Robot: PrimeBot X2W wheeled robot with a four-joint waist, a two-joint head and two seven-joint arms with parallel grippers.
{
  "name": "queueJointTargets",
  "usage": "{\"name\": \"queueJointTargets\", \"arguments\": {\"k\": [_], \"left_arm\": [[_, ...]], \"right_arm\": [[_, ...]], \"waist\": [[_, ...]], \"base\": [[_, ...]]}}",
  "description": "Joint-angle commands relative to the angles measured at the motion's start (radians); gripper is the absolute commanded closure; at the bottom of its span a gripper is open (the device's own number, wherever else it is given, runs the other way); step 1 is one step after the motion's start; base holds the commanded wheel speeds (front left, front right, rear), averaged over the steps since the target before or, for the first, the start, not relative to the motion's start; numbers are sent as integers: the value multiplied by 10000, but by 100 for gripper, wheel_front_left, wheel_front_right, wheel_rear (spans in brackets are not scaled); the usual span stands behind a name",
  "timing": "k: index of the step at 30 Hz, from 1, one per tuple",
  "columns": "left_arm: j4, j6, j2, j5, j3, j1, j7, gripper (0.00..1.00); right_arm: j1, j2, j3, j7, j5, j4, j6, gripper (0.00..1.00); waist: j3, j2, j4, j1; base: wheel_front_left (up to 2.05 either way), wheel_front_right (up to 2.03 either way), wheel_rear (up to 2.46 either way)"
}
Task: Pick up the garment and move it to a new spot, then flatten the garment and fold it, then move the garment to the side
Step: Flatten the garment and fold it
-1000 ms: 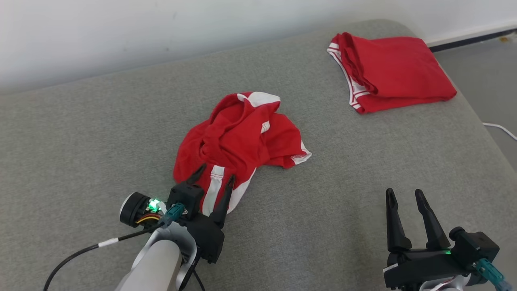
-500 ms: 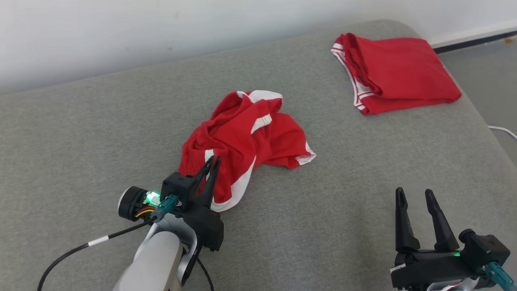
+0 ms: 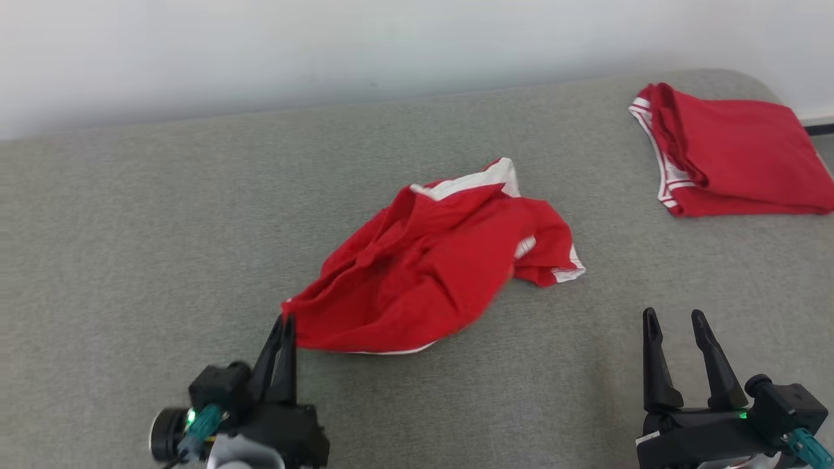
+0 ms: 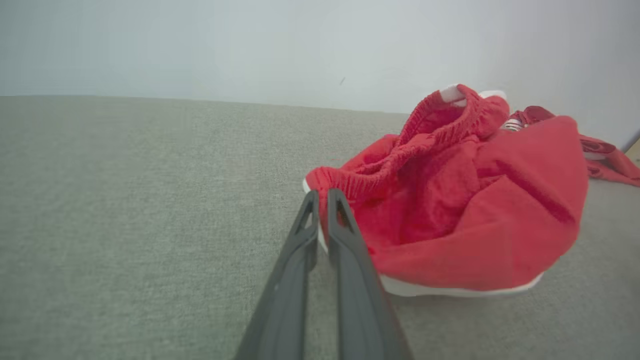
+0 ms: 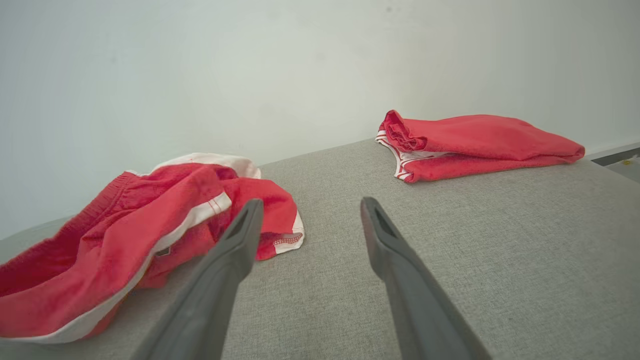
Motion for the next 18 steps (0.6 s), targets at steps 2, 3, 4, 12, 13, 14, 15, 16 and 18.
{"name": "queueJointTargets", "arguments": {"k": [2,3,4,12,13,14,15,16,18], "left_arm": [[-319,144,-70,-262,310,625,-49,100],[-352,158,-99,-316,379,866,-48,100],[-368,191,-115,-345,460,1075,-51,100],[-43,191,-261,-696,900,2124,-53,100],[4,184,-274,-682,910,2218,-53,100],[4,184,-274,-682,910,2218,-53,100],[15,176,-283,-674,930,2303,-53,100],[49,162,-294,-674,928,2384,-54,100],[46,146,-312,-623,931,2482,-54,100]], "right_arm": [[120,-57,-29,-2,-80,-12,-26,0],[135,-69,-41,-2,-87,-26,-26,0],[144,-91,-21,-2,-97,-28,-26,0],[203,-261,19,-3,-61,73,-26,0],[228,-260,13,-1,-66,76,-26,0],[228,-260,13,-1,-66,76,-26,0],[263,-255,3,-3,-79,74,-26,0],[291,-246,-24,-1,-99,77,-26,0],[316,-213,-19,-1,-130,65,-26,0]], "waist": [[-123,-1,406,0],[-134,-1,456,0],[-147,-1,490,0],[-386,-1,613,0],[-421,-1,630,0],[-421,-1,630,0],[-451,-1,651,0],[-493,-1,682,0],[-547,-1,725,0]], "base": [[0,0,0],[0,0,0],[0,0,0],[0,0,0],[0,0,0],[0,0,0],[0,0,0],[0,0,0],[0,0,0]]}}
